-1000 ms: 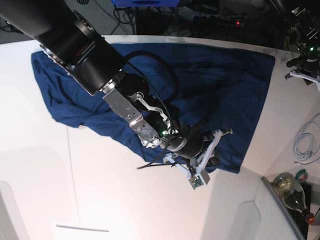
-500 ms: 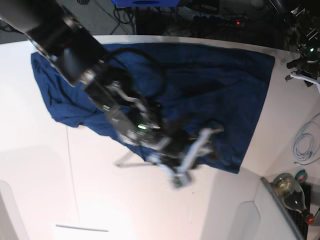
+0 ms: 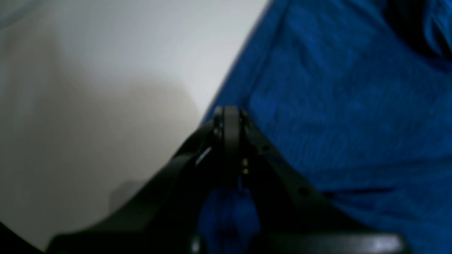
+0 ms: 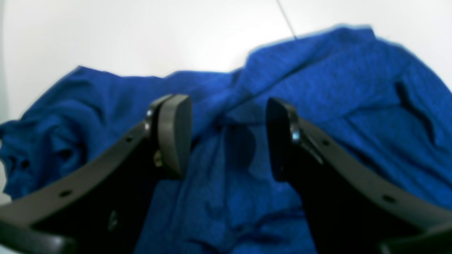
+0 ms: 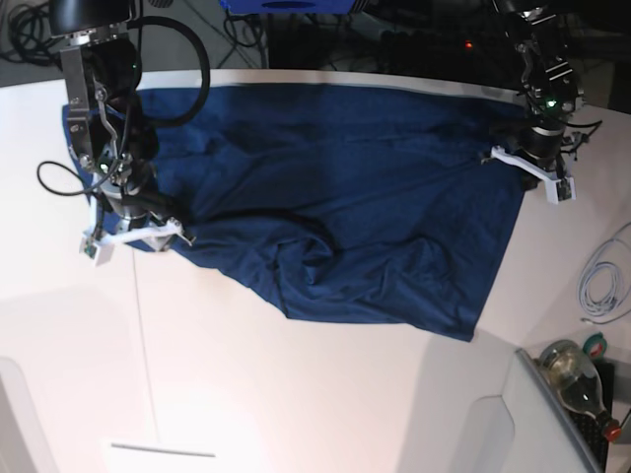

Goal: Layout the t-shirt on the table in an organized manner, then fold the t-shirt properly
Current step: 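Grasp the shirt edge with the right gripper beside the collar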

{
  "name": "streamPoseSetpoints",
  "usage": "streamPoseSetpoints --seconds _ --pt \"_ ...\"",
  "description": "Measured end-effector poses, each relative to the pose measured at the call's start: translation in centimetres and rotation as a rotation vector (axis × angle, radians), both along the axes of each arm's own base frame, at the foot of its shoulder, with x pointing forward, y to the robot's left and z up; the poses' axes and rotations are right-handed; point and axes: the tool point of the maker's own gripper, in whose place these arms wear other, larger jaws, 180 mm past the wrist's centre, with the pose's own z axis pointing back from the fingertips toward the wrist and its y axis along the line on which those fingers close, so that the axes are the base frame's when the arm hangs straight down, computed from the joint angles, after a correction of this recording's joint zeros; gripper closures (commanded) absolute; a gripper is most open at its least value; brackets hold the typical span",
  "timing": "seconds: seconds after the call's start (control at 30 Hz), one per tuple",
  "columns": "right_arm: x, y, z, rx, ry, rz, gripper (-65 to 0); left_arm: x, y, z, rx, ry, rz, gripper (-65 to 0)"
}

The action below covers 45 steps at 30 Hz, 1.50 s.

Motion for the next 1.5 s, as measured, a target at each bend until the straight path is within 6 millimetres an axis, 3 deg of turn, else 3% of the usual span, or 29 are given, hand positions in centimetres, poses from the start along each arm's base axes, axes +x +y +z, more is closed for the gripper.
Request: streamPoseSetpoints --seconds 0.13,0.27,0.43,0.6,0.67,0.77,0.9,1.0,1.3,1.5 --pt "0.7 0.4 -0.9 0.026 0.026 -0.019 -30.8 -1.4 0.8 -1.2 0.007 0.048 0.029 0.0" --pt "1.4 0.7 -1.2 0.030 0.028 -0.022 -30.5 -1.4 0.7 -1.5 0.000 0.050 0.029 0.0" --pt "1.7 2.1 -3.2 0.063 0.091 -0.022 -30.2 -1.9 1.4 -2.3 -0.012 0.059 0.037 0.0" --pt "2.1 1.7 -3.5 0.053 0.096 -0.028 -29.7 -2.0 1.6 -2.5 -0.007 0.062 0.047 0.0" --pt "2.3 1.7 -3.5 0.054 0.097 -0.028 -24.9 -2.0 1.7 -2.5 -0.004 0.064 0.046 0.0" --pt "2.9 1.8 -3.2 0.055 0.086 -0.028 -11.0 -2.0 1.8 -2.4 -0.003 0.065 0.044 0.0" --pt "3.3 1.8 -3.1 0.054 0.083 -0.027 -7.5 -1.9 1.9 -2.4 -0.001 0.066 0.044 0.0" --pt "3.6 1.8 -2.9 0.054 0.079 -0.023 0.0 -1.9 1.9 -2.4 -0.001 0.066 0.043 0.0" --pt "6.5 2.1 -0.8 0.071 0.043 -0.006 0.0 -1.9 1.9 -2.4 -0.001 0.066 0.044 0.0" --pt "8.9 -0.6 -0.5 0.020 0.048 -0.020 0.0 -1.9 2.0 -2.4 0.000 0.067 0.043 0.0"
